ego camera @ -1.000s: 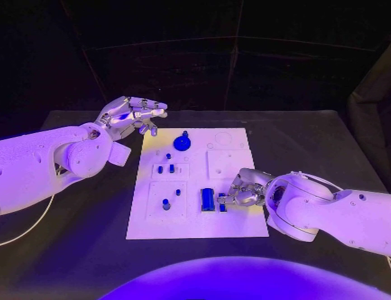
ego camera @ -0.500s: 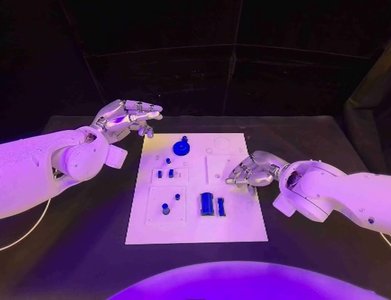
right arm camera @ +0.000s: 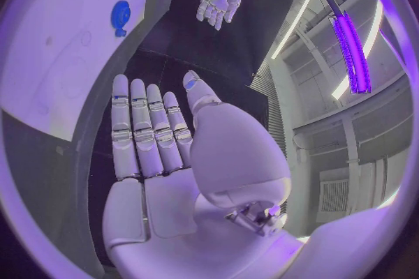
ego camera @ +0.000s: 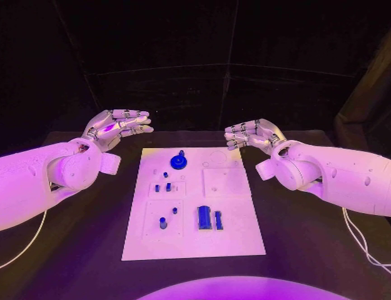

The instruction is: Assemble the parts on the task board

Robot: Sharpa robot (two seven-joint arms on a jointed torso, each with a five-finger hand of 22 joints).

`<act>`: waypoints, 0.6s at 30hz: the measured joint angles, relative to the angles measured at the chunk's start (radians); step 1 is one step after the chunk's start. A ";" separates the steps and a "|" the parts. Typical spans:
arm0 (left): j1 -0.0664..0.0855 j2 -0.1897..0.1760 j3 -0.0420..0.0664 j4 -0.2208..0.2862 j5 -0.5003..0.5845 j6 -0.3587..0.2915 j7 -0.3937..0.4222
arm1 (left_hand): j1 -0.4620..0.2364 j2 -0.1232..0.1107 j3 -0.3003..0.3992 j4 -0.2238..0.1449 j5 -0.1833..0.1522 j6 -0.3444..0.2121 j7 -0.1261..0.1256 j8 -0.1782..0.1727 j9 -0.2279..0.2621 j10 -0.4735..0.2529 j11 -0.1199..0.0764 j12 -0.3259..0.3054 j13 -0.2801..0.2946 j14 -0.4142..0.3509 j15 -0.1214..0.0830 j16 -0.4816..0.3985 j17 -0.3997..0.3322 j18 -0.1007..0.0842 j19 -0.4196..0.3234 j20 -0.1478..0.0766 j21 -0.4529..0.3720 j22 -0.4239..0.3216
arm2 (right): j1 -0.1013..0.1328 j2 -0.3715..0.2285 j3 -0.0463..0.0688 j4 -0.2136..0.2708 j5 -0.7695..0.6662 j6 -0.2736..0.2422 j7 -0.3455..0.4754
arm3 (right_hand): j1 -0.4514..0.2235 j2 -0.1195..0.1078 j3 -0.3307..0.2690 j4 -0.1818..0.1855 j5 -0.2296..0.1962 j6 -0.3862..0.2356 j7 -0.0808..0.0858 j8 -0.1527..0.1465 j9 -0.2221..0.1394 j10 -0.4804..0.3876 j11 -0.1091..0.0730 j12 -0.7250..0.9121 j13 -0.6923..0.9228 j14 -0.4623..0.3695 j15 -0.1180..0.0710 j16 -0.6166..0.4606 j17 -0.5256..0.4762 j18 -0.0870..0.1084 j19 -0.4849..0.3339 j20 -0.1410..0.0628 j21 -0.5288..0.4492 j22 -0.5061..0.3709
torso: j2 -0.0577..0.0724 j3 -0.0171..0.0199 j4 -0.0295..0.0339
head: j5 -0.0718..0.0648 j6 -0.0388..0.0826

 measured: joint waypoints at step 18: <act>-0.042 0.021 0.033 0.013 0.030 -0.078 0.016 | -0.473 0.058 -0.132 0.049 -0.038 -0.373 -0.071 -0.106 -0.056 -0.371 -0.047 -0.120 -0.053 -0.330 -0.038 -0.221 -0.122 -0.038 -0.309 -0.058 -0.144 -0.184 | -0.018 0.042 0.019 -0.005 0.082 -0.037 0.067 | -0.507 -0.012 0.005 -0.002 -0.068 -0.338 -0.066 -0.052 -0.112 -0.386 -0.065 -0.062 -0.107 -0.352 -0.095 -0.084 -0.125 -0.040 -0.301 -0.090 -0.156 -0.103 | -0.012 0.0103 -0.0083 | 0.025 0.074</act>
